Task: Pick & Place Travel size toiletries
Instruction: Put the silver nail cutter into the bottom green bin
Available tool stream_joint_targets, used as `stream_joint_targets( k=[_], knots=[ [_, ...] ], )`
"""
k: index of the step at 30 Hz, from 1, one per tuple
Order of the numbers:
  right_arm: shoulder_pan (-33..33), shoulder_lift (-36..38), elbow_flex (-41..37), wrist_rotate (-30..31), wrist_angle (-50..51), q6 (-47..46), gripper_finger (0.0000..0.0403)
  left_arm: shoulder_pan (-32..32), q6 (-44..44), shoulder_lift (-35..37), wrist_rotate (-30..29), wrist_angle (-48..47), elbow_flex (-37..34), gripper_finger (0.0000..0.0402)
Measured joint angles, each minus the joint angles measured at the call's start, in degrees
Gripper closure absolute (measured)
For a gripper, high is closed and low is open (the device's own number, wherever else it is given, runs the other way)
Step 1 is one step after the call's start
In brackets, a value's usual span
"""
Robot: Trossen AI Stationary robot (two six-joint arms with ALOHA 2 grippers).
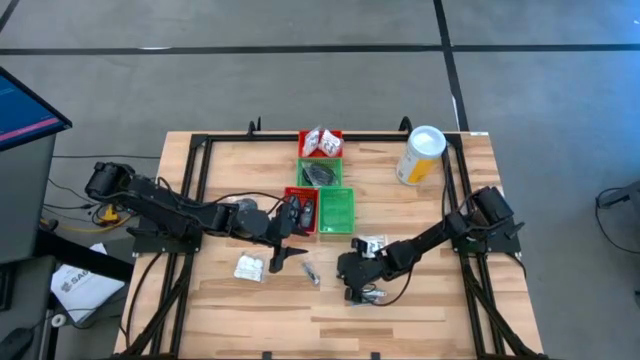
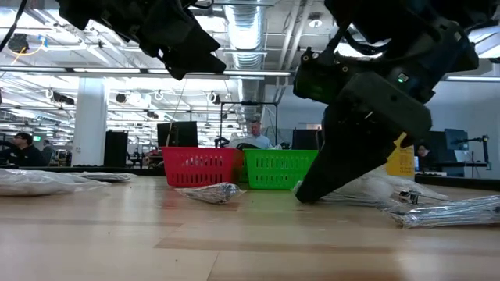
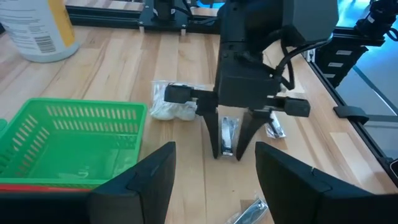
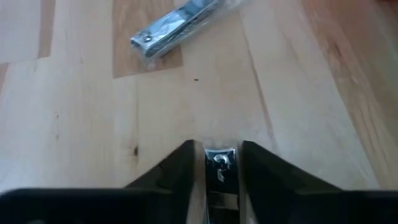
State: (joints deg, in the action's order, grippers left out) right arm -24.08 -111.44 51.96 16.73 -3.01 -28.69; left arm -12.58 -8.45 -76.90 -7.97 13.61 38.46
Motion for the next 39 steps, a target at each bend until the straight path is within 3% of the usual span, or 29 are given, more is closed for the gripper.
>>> stream_joint_targets(
  k=[4,15,28,39],
  knots=[
    [0.2,0.4,0.4,-0.9,1.0,0.4,0.0356,0.0,0.0,0.0,0.0,0.1,0.0,0.0192],
    [-0.1,4.2,5.4,-3.5,8.9,6.0,0.0354,0.0,0.0,0.0,-0.7,0.3,0.0,0.0192],
    [2.4,16.8,6.4,2.7,8.6,14.9,0.0354,0.0,0.0,-0.1,-1.1,4.8,-3.2,0.0192],
    [9.1,18.3,6.4,3.7,7.8,18.9,0.0354,0.0,0.0,-0.1,-1.0,7.5,-3.6,0.0192]
  ],
)
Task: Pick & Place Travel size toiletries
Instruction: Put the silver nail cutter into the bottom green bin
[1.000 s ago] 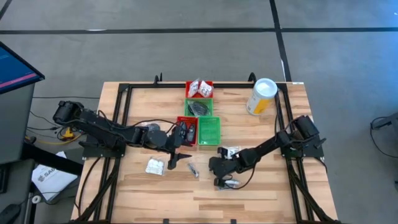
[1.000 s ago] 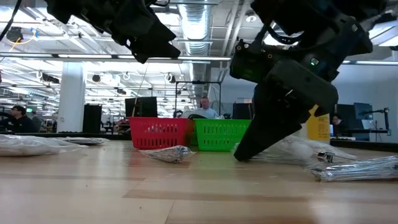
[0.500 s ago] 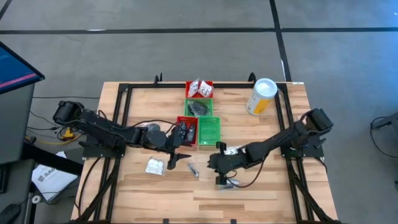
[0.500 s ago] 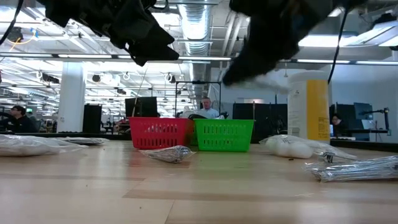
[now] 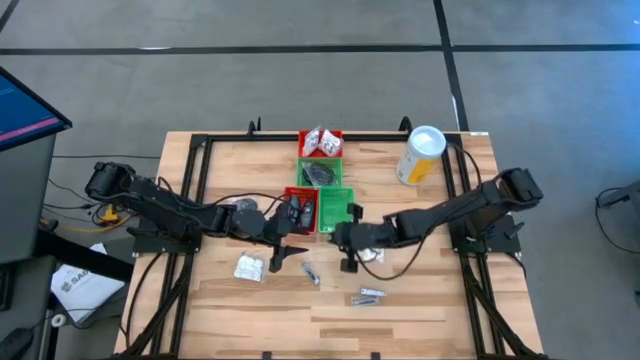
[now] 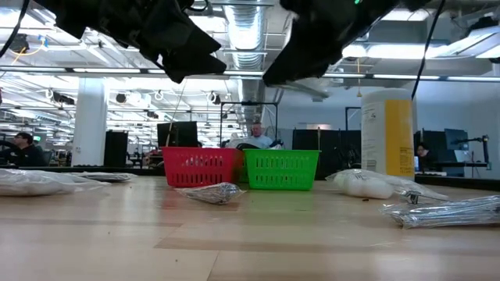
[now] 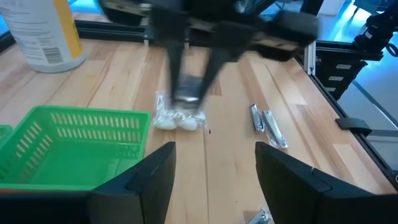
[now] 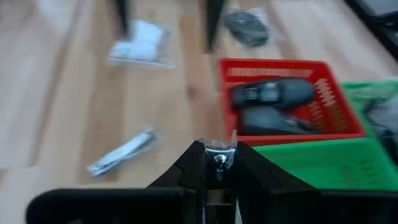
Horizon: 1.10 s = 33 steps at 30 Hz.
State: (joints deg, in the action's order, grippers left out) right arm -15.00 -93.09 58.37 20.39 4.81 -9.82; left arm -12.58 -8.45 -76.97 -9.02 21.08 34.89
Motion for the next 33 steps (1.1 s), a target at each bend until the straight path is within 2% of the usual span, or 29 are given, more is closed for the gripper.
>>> stream_joint_targets(
  k=[16,18,24,33],
  knots=[
    [10.2,0.0,-0.5,-1.2,0.6,1.4,0.0354,0.0,0.2,0.0,0.0,0.9,0.0,0.0192],
    [11.2,0.0,-0.5,-2.9,-0.1,1.4,0.0354,0.0,0.2,0.0,0.0,1.0,0.0,0.0192],
    [13.7,-1.2,-0.6,-5.8,-1.5,2.1,0.0354,0.0,0.2,0.0,0.0,1.4,0.0,0.0192],
    [16.2,-5.3,-0.6,-6.8,-3.0,2.3,0.0349,0.0,0.2,0.1,0.1,2.4,0.0,0.0192]
  ],
)
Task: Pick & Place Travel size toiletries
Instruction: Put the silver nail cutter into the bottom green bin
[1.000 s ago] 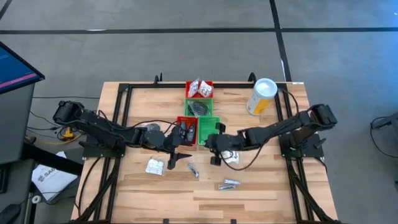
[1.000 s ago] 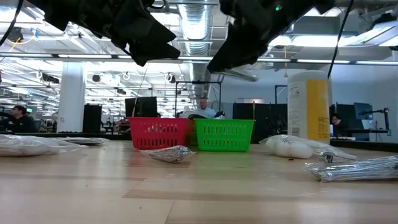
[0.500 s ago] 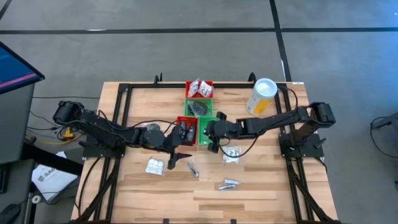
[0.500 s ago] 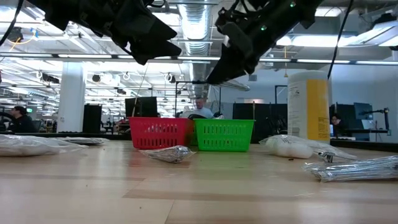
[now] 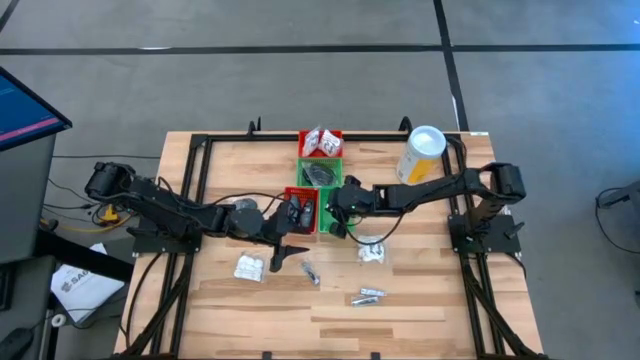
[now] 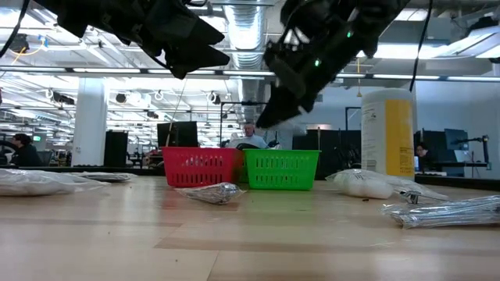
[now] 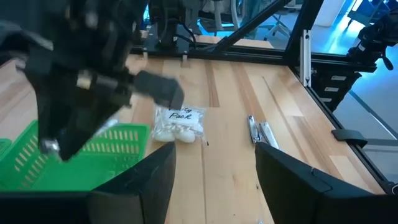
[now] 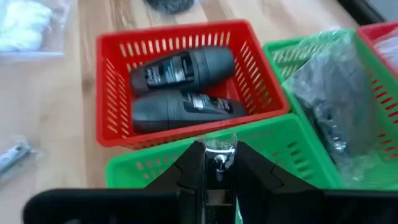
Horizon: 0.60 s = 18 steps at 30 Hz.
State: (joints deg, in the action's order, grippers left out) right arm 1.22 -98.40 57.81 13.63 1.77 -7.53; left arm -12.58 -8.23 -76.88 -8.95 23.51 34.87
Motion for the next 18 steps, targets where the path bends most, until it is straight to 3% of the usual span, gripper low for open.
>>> stream_joint_targets(
  k=[18],
  knots=[
    [0.5,-0.9,0.1,-0.3,-1.2,0.6,0.0267,0.0,0.4,0.0,1.9,0.1,0.0,0.0192]
  ],
)
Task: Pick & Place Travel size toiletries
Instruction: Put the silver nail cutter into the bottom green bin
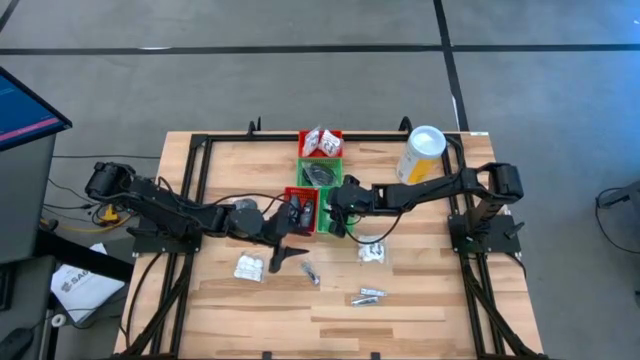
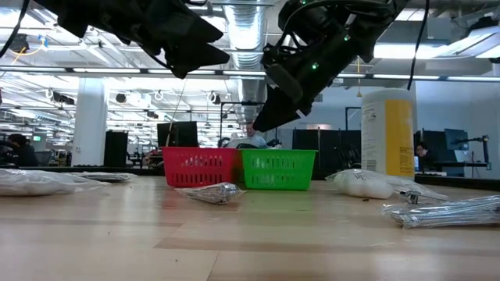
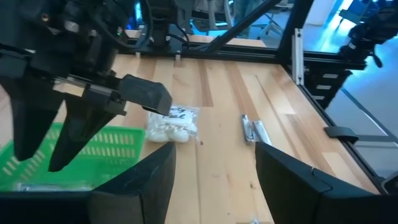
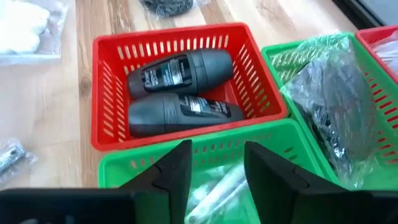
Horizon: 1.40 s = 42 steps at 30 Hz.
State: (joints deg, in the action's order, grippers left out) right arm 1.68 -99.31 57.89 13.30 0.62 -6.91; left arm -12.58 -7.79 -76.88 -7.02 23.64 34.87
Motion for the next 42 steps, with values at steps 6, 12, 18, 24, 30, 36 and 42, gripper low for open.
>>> stream_joint_targets(
  k=[6,12,18,24,30,36,42],
  knots=[
    [-0.1,0.8,0.0,0.0,1.2,-0.1,0.0245,-0.4,0.1,-0.7,2.9,0.2,0.0,0.0192],
    [-0.6,3.3,0.1,0.1,3.0,-0.2,0.0242,-3.0,2.8,-5.7,3.0,0.3,0.0,0.0192],
    [-2.4,7.2,-0.1,0.1,7.8,-0.2,0.0248,-5.1,4.6,-13.6,5.0,4.9,0.1,0.0192],
    [-4.0,9.6,0.0,0.2,9.5,-0.2,0.0255,-5.8,7.2,-18.3,7.7,6.8,0.0,0.0192],
    [-4.8,9.9,0.0,0.2,10.5,-0.2,0.0263,-6.4,11.9,-20.8,8.0,8.3,0.2,0.0192],
    [-5.0,9.9,0.0,0.2,10.5,-0.2,0.0269,-6.5,12.1,-23.9,7.4,8.8,0.8,0.0192],
    [-5.0,9.9,0.0,0.2,10.1,-0.2,0.0270,-6.5,12.3,-28.4,3.8,8.8,3.3,0.0192]
  ],
)
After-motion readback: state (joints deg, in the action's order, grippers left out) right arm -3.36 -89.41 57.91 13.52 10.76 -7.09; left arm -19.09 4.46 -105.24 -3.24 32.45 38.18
